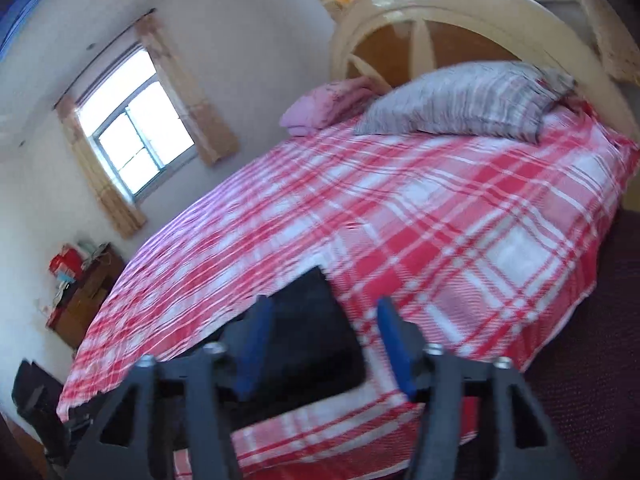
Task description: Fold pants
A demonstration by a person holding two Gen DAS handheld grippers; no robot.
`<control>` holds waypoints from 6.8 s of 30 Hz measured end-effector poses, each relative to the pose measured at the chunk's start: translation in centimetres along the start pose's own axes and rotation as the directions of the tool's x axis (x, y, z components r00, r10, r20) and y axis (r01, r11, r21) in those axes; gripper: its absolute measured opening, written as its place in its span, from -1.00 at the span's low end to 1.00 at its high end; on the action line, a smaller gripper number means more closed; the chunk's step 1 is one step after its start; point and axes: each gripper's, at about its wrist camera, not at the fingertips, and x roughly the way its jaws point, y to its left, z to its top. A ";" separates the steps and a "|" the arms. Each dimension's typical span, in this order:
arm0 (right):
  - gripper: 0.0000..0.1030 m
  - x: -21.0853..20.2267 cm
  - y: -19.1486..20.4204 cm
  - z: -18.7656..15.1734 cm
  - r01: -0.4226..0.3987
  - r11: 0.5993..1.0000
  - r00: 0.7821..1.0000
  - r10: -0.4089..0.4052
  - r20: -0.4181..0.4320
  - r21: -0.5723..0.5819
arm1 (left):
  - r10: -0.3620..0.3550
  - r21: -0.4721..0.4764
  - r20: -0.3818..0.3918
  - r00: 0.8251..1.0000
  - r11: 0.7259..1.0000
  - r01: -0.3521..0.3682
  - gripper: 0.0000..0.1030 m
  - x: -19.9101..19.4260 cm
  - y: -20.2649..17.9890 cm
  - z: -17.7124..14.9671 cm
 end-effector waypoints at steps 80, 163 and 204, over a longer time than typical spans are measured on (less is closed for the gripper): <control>0.03 7.6 21.9 -2.5 -0.229 0.869 0.947 0.094 -0.306 -0.440 | 0.305 -0.193 -0.130 0.944 0.926 -0.325 -0.03 -6.1 11.8 -7.6; -0.07 6.8 0.6 1.0 -0.057 0.985 0.988 0.080 -0.134 0.164 | 0.360 -0.165 -0.131 0.924 0.911 -0.378 0.52 -2.5 9.1 -6.6; -0.17 4.6 -5.5 -2.9 -0.124 0.921 0.978 0.176 -0.112 0.369 | 0.382 -0.160 -0.136 0.914 0.902 -0.401 0.56 -2.2 9.8 -6.9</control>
